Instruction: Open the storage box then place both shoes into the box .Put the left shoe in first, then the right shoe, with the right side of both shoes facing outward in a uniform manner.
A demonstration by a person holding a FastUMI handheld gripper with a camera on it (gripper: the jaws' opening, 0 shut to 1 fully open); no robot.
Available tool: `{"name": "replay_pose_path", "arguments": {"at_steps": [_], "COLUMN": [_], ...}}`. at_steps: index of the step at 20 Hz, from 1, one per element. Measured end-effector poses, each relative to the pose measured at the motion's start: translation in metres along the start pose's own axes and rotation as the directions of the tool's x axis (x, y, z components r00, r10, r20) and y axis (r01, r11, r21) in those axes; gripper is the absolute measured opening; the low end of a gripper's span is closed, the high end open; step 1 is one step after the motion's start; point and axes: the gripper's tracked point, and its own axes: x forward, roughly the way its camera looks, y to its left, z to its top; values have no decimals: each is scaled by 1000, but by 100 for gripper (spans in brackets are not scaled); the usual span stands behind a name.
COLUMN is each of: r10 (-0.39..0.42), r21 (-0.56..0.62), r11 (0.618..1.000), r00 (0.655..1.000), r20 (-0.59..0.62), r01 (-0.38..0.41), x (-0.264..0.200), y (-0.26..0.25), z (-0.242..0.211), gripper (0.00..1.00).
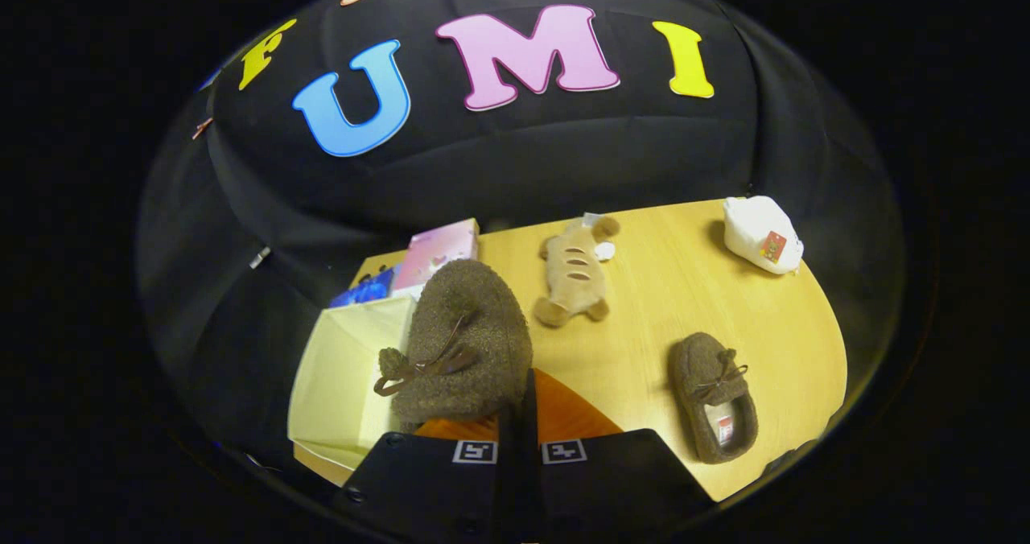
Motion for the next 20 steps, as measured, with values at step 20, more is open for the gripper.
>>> {"name": "replay_pose_path", "arguments": {"at_steps": [20], "r10": [23], "r21": [-46], "r11": [998], "r00": [979], "r20": [-201], "r01": [-33], "x": [94], "y": [188], "z": [-80], "gripper": [6]}}
